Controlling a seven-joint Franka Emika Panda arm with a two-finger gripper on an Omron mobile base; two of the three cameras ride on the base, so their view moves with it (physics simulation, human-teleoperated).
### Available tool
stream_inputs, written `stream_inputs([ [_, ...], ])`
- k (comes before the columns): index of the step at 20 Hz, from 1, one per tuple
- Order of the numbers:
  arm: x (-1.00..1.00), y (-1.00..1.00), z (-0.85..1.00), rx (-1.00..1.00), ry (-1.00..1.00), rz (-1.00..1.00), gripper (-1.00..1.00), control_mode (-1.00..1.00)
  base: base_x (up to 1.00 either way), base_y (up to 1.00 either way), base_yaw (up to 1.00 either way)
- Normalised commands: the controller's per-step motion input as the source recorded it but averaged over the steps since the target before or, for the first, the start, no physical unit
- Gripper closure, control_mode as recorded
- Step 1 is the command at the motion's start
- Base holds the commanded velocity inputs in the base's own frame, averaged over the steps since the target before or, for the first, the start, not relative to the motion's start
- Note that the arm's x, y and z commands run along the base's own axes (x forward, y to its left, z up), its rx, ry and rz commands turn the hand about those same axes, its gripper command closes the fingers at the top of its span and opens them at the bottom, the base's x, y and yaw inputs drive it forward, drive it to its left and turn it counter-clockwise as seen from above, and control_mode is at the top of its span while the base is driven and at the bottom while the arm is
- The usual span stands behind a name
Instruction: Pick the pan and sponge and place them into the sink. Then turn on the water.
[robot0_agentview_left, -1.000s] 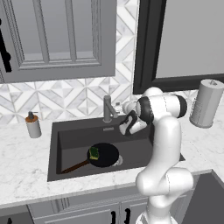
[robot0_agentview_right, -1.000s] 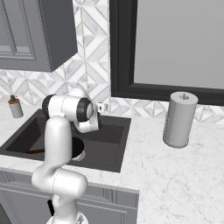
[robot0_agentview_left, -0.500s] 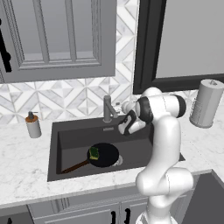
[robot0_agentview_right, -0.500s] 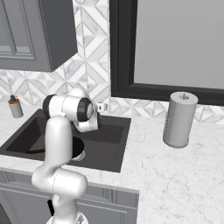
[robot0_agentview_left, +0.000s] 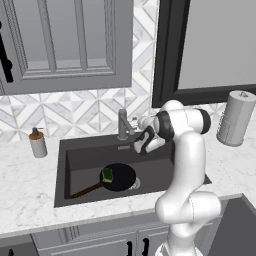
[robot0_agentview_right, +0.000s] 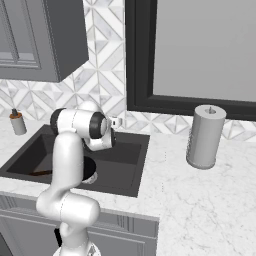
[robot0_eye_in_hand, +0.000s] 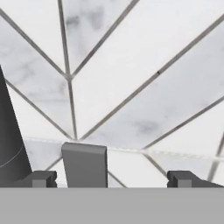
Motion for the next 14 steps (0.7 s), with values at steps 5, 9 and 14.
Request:
stream_inputs([
  [5,0.08,0.1,0.0,0.0,0.0,0.0,-1.0,-1.0,0.0,0.0,0.0],
  [9,0.08,0.07,0.0,0.0,0.0,0.0,-1.0,-1.0,0.0,0.0,0.0],
  [14,0.03,0.0,0.0,0.0,0.0,0.0,-1.0,-1.0,0.0,0.0,0.0],
])
